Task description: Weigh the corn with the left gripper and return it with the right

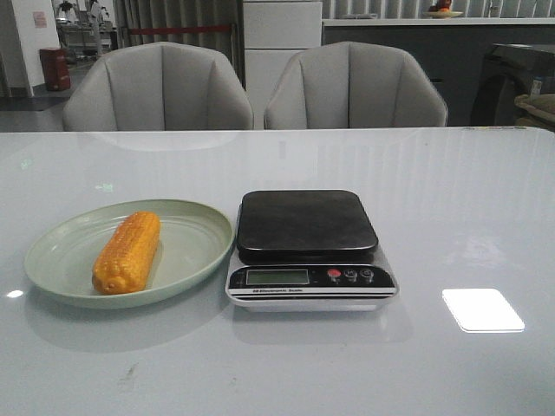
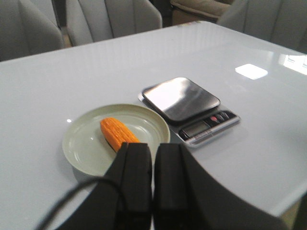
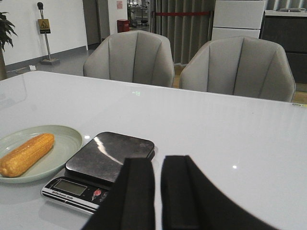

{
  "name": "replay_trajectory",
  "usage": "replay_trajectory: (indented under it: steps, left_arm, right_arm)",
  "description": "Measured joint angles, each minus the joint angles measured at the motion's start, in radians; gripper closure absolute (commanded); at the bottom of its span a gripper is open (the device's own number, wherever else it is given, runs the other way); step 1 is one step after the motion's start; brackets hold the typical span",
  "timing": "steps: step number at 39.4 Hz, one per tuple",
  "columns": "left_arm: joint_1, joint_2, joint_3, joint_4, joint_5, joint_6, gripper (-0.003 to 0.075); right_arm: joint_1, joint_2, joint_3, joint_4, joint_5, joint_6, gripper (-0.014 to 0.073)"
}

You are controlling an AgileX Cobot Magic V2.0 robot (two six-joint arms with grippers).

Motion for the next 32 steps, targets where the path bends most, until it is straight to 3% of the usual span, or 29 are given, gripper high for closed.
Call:
replay_trajectory:
  steps: [17, 32]
  left_arm:
    - [0.337, 0.0, 0.336, 0.098, -0.516, 0.0, 0.0596]
    - [0.459, -0.051, 0.37, 0.11, -0.594, 0.0, 0.0596]
  right_arm:
    - [0.0, 0.0, 0.0, 0.0, 0.0, 0.0, 0.0386]
    - [0.0, 0.0, 0.001, 0.0, 0.0, 0.0, 0.0386]
